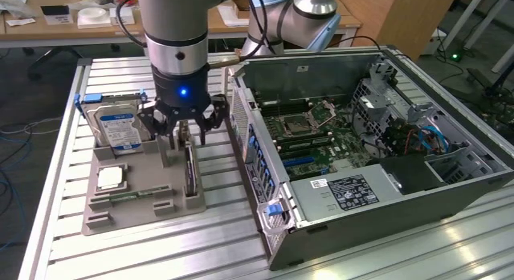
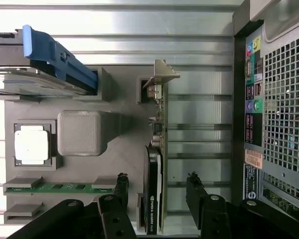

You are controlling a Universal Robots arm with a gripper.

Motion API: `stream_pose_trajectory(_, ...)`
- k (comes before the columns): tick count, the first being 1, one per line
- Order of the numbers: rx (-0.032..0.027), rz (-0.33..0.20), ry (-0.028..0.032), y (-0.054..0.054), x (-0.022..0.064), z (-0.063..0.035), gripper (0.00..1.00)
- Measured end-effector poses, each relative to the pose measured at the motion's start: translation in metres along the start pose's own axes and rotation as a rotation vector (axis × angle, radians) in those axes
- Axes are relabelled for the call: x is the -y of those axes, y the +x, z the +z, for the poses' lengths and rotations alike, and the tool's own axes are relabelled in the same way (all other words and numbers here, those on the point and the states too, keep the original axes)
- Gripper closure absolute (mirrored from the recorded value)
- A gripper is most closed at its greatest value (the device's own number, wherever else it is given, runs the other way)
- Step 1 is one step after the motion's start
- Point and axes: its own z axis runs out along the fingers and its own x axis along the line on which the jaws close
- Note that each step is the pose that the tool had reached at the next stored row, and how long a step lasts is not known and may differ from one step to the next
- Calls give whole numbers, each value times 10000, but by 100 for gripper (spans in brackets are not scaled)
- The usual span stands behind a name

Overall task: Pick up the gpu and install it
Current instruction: 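Pick up the gpu and move the gpu toward the slot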

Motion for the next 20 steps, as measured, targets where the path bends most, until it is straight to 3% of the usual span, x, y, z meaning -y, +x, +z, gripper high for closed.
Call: stream_pose_trajectory(20, 1, 3, 0, -5, 68, 291, 41)
